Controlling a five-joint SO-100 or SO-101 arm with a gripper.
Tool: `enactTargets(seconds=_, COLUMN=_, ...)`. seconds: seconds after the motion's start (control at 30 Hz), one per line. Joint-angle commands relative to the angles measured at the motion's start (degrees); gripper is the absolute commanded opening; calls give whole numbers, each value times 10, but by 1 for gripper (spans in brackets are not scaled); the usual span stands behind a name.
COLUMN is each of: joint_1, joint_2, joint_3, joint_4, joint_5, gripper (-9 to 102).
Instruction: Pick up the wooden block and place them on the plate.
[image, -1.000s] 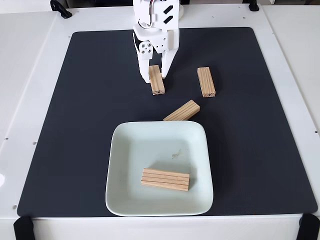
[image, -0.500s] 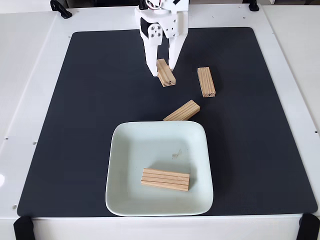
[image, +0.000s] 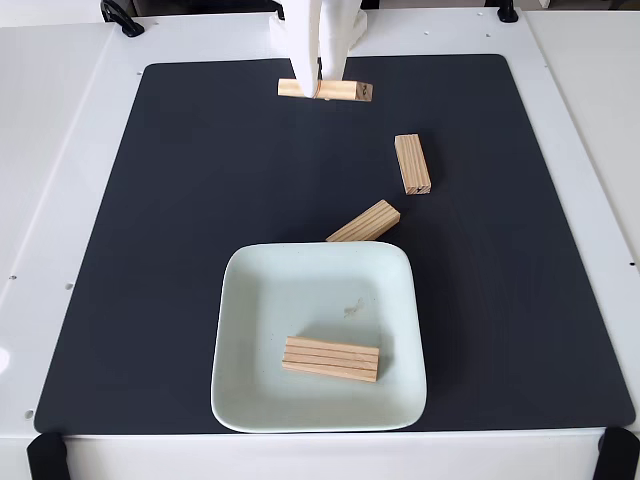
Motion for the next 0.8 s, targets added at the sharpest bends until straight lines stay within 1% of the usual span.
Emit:
enactTargets(seconds=0.0, joint_1=-4, joint_2=80, joint_3=18, joint_4=-49, joint_5=-89, gripper=0)
enactTargets(seconds=0.17, joint_1=-4, joint_2=205, joint_3=72, joint_4=-50, joint_5=-149, gripper=0)
enactTargets(seconds=0.3, joint_1=1, joint_2=294, joint_3=114, joint_4=-49, joint_5=-236, gripper=0)
enactTargets(seconds=0.4, joint_1=4, joint_2=301, joint_3=108, joint_4=-51, joint_5=-270, gripper=0)
enactTargets(seconds=0.47, joint_1=5, joint_2=265, joint_3=75, joint_4=-54, joint_5=-279, gripper=0)
enactTargets(seconds=0.53, joint_1=5, joint_2=193, joint_3=15, joint_4=-47, joint_5=-280, gripper=0)
enactTargets(seconds=0.63, joint_1=4, joint_2=38, joint_3=-108, joint_4=-47, joint_5=-280, gripper=0)
enactTargets(seconds=0.77, joint_1=2, joint_2=-194, joint_3=-317, joint_4=-47, joint_5=-279, gripper=0)
